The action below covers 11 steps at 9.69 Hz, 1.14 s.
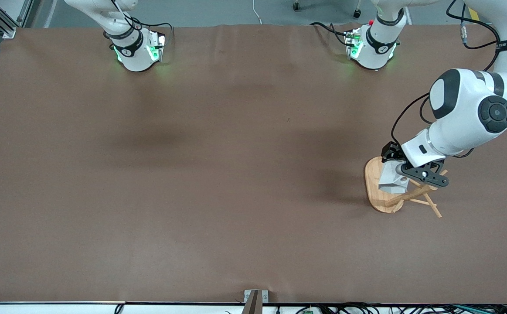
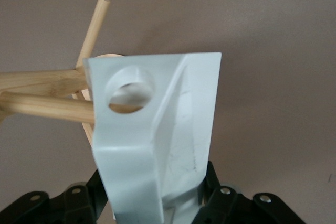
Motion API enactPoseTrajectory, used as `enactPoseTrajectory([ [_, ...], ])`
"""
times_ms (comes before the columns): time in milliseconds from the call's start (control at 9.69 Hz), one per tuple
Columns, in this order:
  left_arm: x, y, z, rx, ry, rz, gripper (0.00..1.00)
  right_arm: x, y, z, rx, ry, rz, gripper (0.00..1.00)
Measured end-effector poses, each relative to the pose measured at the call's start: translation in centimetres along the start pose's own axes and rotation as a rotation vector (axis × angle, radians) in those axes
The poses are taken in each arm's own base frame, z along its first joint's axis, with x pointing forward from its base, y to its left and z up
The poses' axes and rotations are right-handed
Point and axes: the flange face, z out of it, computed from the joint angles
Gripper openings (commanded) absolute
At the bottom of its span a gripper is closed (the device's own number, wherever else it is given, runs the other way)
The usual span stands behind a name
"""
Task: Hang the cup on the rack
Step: 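Lower the cup's handle hole onto a rack peg with the left gripper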
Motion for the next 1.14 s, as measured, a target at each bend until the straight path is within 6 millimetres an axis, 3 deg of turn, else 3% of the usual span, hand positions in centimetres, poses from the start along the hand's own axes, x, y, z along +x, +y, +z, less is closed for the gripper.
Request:
enactPoseTrajectory([
  [103,0.01,0.02,0.03,0.0,0.0,0.0,0.99,0.0,0.0,0.0,0.0,0.0,0.0,1.0],
  [1135,0.17,-0.48,0.31,-0.001,0.002,-0.008,1.0,0.02,0.0,-0.02,0.0,0.002,0.0,1.0],
])
